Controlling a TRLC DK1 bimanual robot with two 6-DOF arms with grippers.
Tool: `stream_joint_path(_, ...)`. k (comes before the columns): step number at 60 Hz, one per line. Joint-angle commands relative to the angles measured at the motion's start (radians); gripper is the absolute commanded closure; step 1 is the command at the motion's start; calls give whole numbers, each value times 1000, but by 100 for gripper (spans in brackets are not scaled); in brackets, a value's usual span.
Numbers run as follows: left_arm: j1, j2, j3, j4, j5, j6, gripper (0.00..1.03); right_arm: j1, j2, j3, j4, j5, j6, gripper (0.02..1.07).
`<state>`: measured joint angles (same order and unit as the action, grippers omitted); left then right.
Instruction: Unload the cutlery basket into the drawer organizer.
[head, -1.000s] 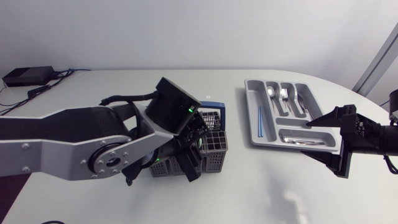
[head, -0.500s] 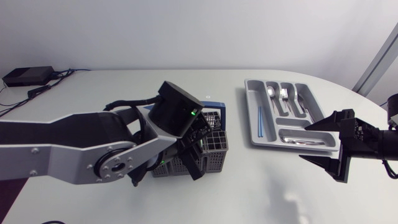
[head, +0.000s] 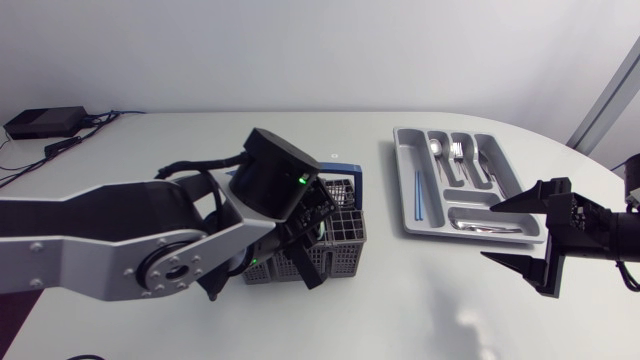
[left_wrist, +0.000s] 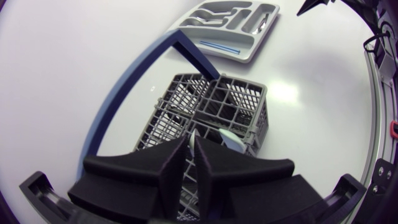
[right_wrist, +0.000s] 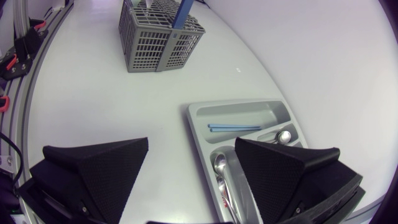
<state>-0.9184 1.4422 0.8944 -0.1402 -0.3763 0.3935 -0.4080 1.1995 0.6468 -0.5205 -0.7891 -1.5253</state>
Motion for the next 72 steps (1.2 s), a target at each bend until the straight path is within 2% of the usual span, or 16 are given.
stream_joint_path(1,6,-57,-17,-2,-9,2,88,0,-21,-24,-24,-12,5,7)
stream_joint_path(21,-8,-187,-6,-6,-46,36,88,18,-121,-44,-87,-42,20,7)
stream_joint_path(30,-14,-149,-8,-50,-35,13,87,38,-164,-70,-93,-44,31,7)
stream_joint_path(32,-14,-146,-9,-64,-23,21,83,41,-166,-75,-93,-44,31,7)
stream_joint_path(35,-14,-157,-28,-102,13,74,69,41,-169,-82,-93,-44,30,7)
stream_joint_path(40,3,-212,-61,-91,83,203,46,41,-170,-93,-90,-42,24,7)
stream_joint_path(43,33,-238,-60,-101,142,275,37,41,-169,-99,-87,-42,19,7)
stream_joint_path(46,69,-250,-54,-113,211,337,32,41,-169,-102,-87,-42,16,7)
stream_joint_path(49,92,-259,-43,-131,269,400,31,41,-172,-107,-87,-42,14,7)
stream_joint_path(55,118,-243,11,-193,326,493,31,40,-179,-110,-90,-42,14,7)
stream_joint_path(72,139,-146,67,-257,386,723,31,9,-183,-111,-95,-50,-21,7)
